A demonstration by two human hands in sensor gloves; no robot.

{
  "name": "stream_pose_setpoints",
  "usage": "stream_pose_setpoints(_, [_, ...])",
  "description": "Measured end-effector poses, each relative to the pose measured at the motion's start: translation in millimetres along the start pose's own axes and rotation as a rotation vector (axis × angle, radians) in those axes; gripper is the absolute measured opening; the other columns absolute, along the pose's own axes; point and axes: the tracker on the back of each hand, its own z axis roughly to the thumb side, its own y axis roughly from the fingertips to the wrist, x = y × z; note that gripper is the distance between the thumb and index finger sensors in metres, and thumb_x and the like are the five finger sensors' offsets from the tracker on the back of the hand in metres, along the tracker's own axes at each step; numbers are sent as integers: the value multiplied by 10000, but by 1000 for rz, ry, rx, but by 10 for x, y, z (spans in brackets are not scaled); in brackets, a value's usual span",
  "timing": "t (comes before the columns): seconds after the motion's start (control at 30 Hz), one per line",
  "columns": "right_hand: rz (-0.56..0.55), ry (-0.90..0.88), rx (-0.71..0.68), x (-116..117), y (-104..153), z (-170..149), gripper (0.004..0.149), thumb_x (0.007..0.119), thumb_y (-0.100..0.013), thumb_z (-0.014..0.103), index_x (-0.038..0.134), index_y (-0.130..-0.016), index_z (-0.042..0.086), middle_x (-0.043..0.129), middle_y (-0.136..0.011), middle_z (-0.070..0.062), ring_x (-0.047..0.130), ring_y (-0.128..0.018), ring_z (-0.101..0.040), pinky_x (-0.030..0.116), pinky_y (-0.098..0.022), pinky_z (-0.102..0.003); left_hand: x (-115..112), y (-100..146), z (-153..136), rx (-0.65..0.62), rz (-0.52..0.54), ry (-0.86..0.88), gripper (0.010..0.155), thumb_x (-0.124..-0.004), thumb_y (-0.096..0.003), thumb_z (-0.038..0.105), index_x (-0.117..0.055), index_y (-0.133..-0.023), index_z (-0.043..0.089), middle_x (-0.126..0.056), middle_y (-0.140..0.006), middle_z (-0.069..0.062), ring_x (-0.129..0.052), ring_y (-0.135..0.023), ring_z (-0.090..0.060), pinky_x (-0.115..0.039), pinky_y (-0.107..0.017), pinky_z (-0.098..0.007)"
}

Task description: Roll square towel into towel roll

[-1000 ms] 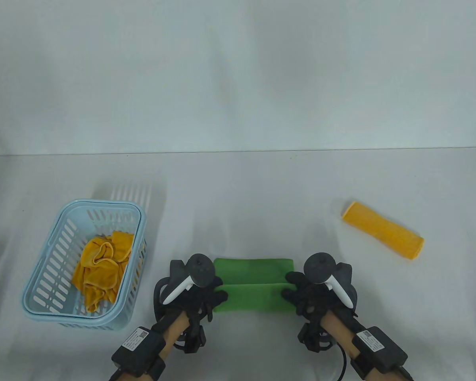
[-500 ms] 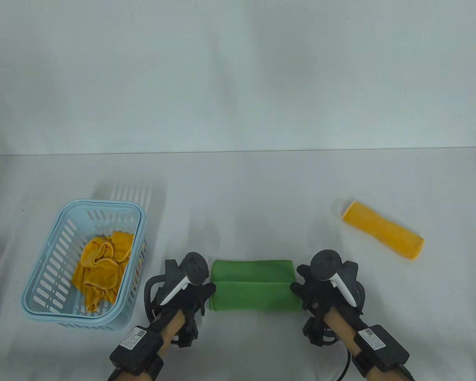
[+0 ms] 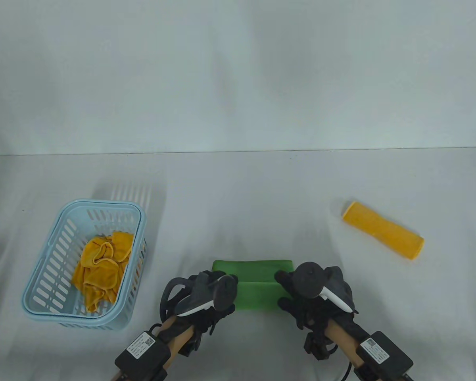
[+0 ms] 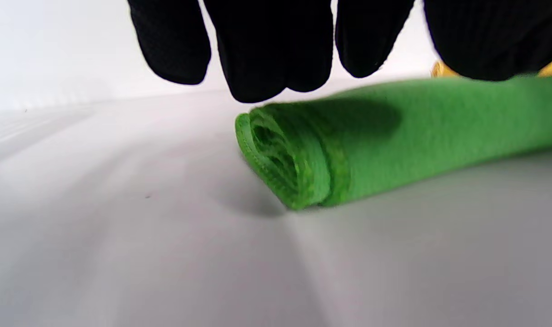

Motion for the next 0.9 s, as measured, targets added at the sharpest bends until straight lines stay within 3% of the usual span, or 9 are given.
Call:
stream_pose_setpoints(0.27, [12, 171, 41, 181, -74, 59, 759, 797, -290, 548, 493, -962, 373, 535, -1046, 87, 529, -1014, -295, 468, -729, -594, -194, -96, -5, 25, -77, -25, 814, -764, -342, 554, -415, -1056, 375, -476, -1119, 61, -621, -1038, -228, -604, -761, -497])
stream_pose_setpoints(0.43, [-21, 216, 70, 244, -124, 68, 745, 815, -314, 473, 441, -953, 396, 501, -1036, 110, 548, -998, -283, 482, -729, -577, -256, -137, -51, 60, -99, -19, 822, -776, -359, 515, -343, -1049, 404, -415, -1115, 92, -565, -1048, -189, -576, -778, -485])
stream_pose_setpoints(0.5, [-33, 177, 67, 226, -134, 51, 683, 771, -342, 450, 463, -948, 387, 535, -1024, 99, 579, -981, -287, 495, -722, -573, -253, -139, -58, 60, -95, -20, 792, -753, -376, 501, -342, -1047, 409, -416, -1116, 96, -571, -1048, -185, -579, -778, -483])
stream_pose_setpoints(0.7, [-34, -6, 88, 123, -166, -97, 690, 776, -334, 466, 481, -951, 366, 626, -994, 81, 657, -944, -277, 564, -694, -556, -153, -136, -137, 60, -92, 82, 754, -744, -380, 493, -428, -1054, 377, -548, -1105, 82, -690, -1016, -192, -630, -758, -491])
stream_pose_setpoints(0.9, [-16, -229, 148, 32, -179, -246, 718, 795, -319, 485, 499, -956, 338, 750, -932, 52, 696, -920, -255, 586, -679, -554, -124, -144, -325, 81, -139, 352, 740, -749, -373, 508, -509, -1048, 320, -675, -1054, 52, -790, -949, -217, -666, -729, -504])
